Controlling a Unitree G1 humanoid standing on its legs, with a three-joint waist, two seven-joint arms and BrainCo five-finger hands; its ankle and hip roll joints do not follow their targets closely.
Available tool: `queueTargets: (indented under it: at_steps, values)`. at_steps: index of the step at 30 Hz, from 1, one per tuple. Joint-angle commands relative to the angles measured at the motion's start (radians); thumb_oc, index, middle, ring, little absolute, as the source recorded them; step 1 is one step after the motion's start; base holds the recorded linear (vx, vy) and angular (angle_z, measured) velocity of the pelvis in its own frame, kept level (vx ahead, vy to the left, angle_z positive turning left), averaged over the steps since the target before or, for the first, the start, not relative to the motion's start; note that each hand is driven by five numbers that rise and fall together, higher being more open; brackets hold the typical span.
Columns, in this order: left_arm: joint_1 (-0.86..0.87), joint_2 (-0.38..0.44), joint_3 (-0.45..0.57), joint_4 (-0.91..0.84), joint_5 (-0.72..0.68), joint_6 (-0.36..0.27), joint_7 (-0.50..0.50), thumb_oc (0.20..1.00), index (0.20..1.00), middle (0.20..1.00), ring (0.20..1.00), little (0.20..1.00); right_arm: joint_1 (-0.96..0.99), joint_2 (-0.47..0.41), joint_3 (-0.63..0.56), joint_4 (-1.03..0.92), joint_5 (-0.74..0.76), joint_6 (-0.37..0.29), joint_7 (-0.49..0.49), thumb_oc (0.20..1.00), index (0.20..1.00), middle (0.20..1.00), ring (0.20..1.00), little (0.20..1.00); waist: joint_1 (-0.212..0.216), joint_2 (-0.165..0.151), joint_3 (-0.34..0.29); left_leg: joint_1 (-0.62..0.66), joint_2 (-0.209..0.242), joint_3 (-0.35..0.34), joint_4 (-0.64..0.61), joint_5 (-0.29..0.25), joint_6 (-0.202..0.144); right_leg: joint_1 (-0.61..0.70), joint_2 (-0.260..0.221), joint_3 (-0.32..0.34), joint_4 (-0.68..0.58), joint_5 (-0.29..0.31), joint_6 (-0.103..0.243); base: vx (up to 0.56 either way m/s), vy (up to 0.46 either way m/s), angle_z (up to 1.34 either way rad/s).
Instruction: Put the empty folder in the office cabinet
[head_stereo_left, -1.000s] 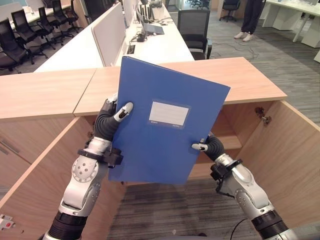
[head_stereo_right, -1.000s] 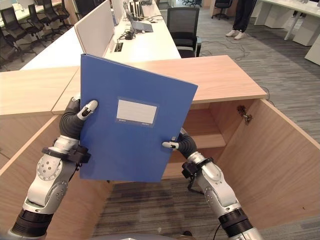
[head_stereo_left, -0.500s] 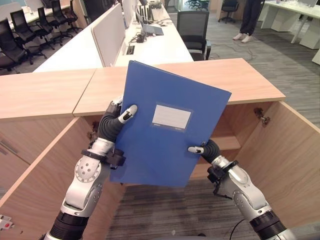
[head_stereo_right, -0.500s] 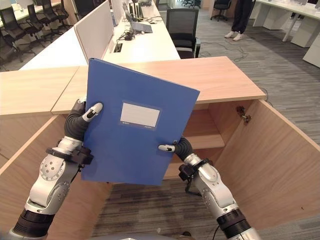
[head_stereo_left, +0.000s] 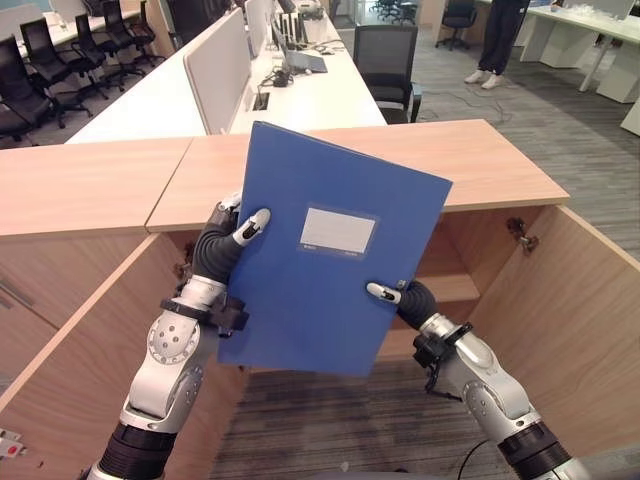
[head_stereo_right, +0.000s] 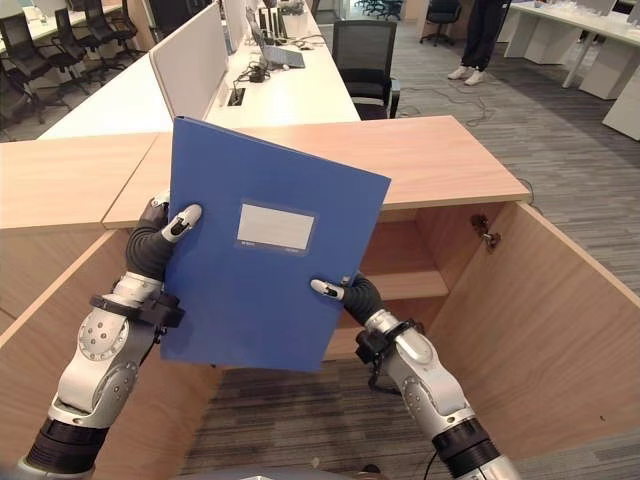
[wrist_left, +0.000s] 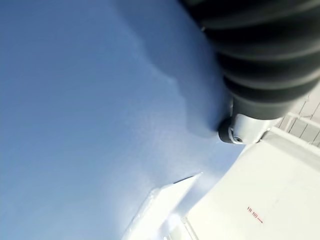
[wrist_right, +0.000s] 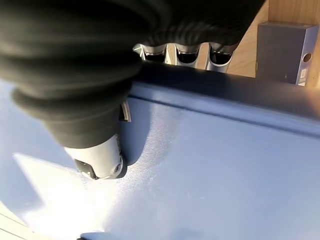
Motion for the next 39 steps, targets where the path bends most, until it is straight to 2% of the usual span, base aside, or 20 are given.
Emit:
queueTargets:
  at_steps: [1, 13, 14, 15, 20, 23, 29, 39]
  values:
    - [-0.137, -0.022, -0.062, -0.034, -0.045, -0.054, -0.017, 0.2, 0.2, 0.2, 0.2, 0.2, -0.104, 0.072, 0.027, -0.082, 0.006, -0.031, 0.033, 0.2, 0.2, 0.2, 0.2, 0.2, 0.001, -0.042, 0.006, 0.009, -0.066, -0.036, 0.003, -0.091, 0.057, 0.025, -0.004, 0.029, 0.04, -0.119, 0.031, 0.0, 0.0, 0.0]
    - [-0.102, -0.033, -0.039, -0.031, -0.044, -0.052, -0.011, 0.2, 0.2, 0.2, 0.2, 0.2, -0.095, 0.074, 0.018, -0.088, 0.005, -0.023, 0.035, 0.2, 0.2, 0.2, 0.2, 0.2, 0.005, -0.044, 0.006, 0.009, -0.069, -0.037, 0.003, -0.093, 0.059, 0.025, -0.005, 0.028, 0.043, -0.121, 0.031, 0.0, 0.0, 0.0]
    - [-0.097, -0.033, -0.034, -0.03, -0.044, -0.053, -0.009, 0.555, 0.555, 0.555, 0.555, 0.555, -0.091, 0.073, 0.015, -0.087, 0.005, -0.021, 0.036, 0.2, 0.2, 0.2, 0.2, 0.2, 0.006, -0.045, 0.006, 0.009, -0.069, -0.037, 0.003, -0.093, 0.059, 0.025, -0.005, 0.028, 0.044, -0.121, 0.031, 0.0, 0.0, 0.0]
    - [-0.089, -0.036, -0.028, -0.026, -0.047, -0.052, -0.006, 1.0, 1.0, 1.0, 1.0, 1.0, -0.086, 0.073, 0.013, -0.085, 0.005, -0.018, 0.037, 0.2, 0.2, 0.2, 0.2, 0.2, 0.006, -0.046, 0.005, 0.009, -0.069, -0.038, 0.003, -0.094, 0.059, 0.025, -0.006, 0.028, 0.044, -0.12, 0.032, 0.0, 0.0, 0.0]
    - [-0.036, -0.029, 0.015, 0.013, -0.019, -0.043, 0.0, 1.0, 1.0, 1.0, 1.0, 1.0, -0.021, 0.056, -0.017, -0.04, 0.0, 0.008, 0.051, 0.2, 0.2, 0.2, 0.2, 0.2, 0.01, -0.049, 0.01, 0.014, -0.068, -0.039, 0.003, -0.104, 0.058, 0.03, -0.006, 0.023, 0.044, -0.127, 0.035, 0.0, 0.0, 0.0]
    - [0.043, -0.024, 0.085, 0.047, 0.022, -0.051, -0.016, 1.0, 1.0, 1.0, 1.0, 1.0, 0.063, 0.026, -0.083, 0.02, -0.062, 0.036, 0.073, 0.2, 0.2, 0.2, 0.2, 0.2, 0.012, -0.053, 0.009, 0.013, -0.071, -0.039, 0.003, -0.108, 0.058, 0.031, -0.008, 0.019, 0.039, -0.125, 0.038, 0.0, 0.0, 0.0]
    - [0.178, -0.021, 0.216, 0.181, 0.003, -0.055, -0.084, 1.0, 1.0, 1.0, 1.0, 1.0, 0.158, 0.067, -0.244, 0.176, -0.07, 0.012, 0.034, 0.2, 0.2, 0.2, 0.2, 0.2, 0.011, -0.049, 0.017, 0.004, -0.079, -0.039, 0.003, -0.107, 0.061, 0.024, -0.014, 0.019, 0.033, -0.117, 0.042, 0.0, 0.016, 0.01]
    - [0.241, -0.019, 0.234, 0.317, -0.022, -0.035, -0.179, 1.0, 1.0, 1.0, 1.0, 1.0, 0.191, 0.074, -0.32, 0.285, -0.101, -0.005, 0.019, 0.2, 0.2, 0.2, 0.2, 0.2, 0.01, -0.047, 0.019, 0.0, -0.083, -0.046, 0.003, -0.107, 0.066, 0.023, -0.016, 0.019, 0.036, -0.115, 0.043, 0.0, 0.003, 0.0]
